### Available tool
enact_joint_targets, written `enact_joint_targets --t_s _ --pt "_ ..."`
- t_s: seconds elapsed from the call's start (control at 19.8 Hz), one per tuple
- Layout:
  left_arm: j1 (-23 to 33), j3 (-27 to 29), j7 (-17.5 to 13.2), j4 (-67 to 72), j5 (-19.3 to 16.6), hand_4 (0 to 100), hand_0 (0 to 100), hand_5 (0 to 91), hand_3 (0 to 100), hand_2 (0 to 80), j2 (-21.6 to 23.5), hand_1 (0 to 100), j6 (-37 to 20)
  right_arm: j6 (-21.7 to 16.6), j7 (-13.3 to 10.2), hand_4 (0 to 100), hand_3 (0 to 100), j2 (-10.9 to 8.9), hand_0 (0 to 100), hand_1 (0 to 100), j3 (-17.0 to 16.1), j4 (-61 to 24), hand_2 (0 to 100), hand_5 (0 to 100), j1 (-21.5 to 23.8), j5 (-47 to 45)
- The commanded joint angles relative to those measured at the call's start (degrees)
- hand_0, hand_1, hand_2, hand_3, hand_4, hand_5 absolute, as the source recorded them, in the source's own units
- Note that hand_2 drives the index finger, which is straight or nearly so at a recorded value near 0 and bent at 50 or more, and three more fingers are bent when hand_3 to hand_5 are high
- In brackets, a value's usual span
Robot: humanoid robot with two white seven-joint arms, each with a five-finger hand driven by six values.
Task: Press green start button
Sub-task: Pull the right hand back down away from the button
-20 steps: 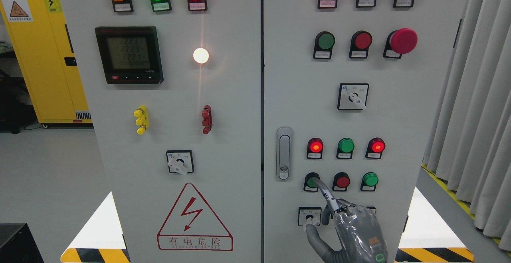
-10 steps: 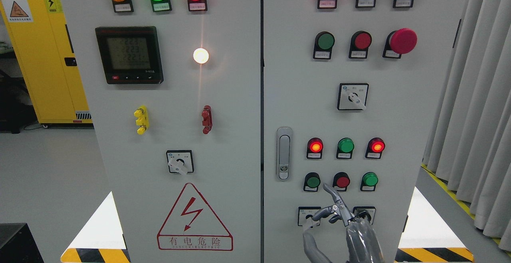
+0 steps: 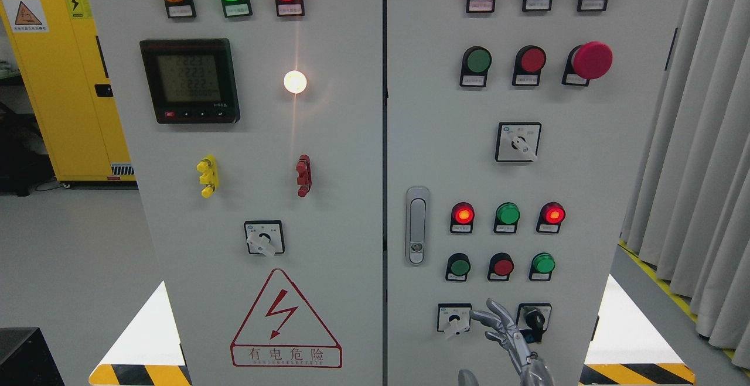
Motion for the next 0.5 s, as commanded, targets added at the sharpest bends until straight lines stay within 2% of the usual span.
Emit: enact_joint_targets --t_s 0.0,0.45 --pt "0.0 0.0 0.03 0.0 0.0 0 12 0.0 0 0.0 0.0 56 -0.04 -0.24 0.09 11 7 1.24 51 58 1.98 -1.98 0 10 2.28 -2.79" --pt "0.0 0.0 0.03 0.0 0.0 0 12 0.0 0 0.0 0.0 56 -0.04 -0.07 0.09 14 8 1.15 47 58 2.34 -1.72 0 11 2.46 -3.06"
